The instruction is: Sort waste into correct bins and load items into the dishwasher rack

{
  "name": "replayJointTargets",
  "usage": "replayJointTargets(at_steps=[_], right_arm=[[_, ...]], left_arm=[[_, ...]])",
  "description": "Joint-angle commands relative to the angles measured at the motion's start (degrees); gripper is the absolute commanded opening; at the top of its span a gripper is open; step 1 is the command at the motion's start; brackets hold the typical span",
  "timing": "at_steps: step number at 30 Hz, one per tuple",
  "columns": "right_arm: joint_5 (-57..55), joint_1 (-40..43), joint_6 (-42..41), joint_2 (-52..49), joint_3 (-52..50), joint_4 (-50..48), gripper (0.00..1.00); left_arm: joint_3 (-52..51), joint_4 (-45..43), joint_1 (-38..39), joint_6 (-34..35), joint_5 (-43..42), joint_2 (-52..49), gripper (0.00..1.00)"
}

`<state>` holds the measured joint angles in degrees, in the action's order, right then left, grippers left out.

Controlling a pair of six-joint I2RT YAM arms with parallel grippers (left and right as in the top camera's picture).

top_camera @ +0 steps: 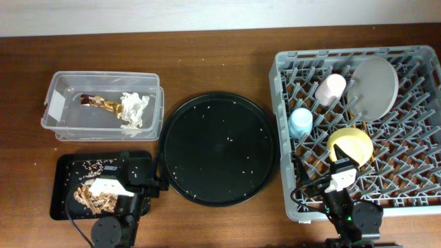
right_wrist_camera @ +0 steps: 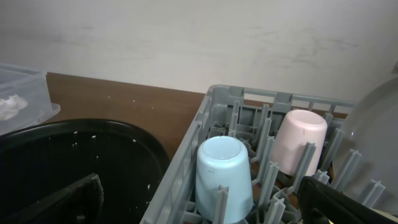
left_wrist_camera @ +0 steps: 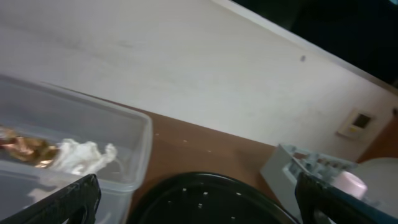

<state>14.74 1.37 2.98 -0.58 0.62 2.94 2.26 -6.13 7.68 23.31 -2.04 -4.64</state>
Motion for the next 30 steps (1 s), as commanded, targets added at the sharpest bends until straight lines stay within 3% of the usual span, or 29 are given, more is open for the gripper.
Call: replayJointTargets(at_steps=[1, 4, 6, 30], right_arm=[[-0.4, 0.2, -0.5, 0.4, -0.3, 0.3, 0.98], [-0.4, 0.2, -0.5, 0.4, -0.3, 0.3, 0.98], [-0.4, 0.2, -0.5, 0.4, -0.3, 0.3, 0.98], [-0.4, 0.2, -0.5, 0.4, -0.3, 0.3, 0.98]], left_arm=[[-1.8, 4.4, -3.5, -1.1, 0.4, 2.8, 0.99], [-1.8, 10.9, -6.3, -1.9, 2.2, 2.9, 0.99], [-1.8, 10.9, -6.4, -5.0, 2.3, 2.4, 0.99], [-1.8, 10.9, -6.4, -5.0, 2.3, 2.4, 0.99]])
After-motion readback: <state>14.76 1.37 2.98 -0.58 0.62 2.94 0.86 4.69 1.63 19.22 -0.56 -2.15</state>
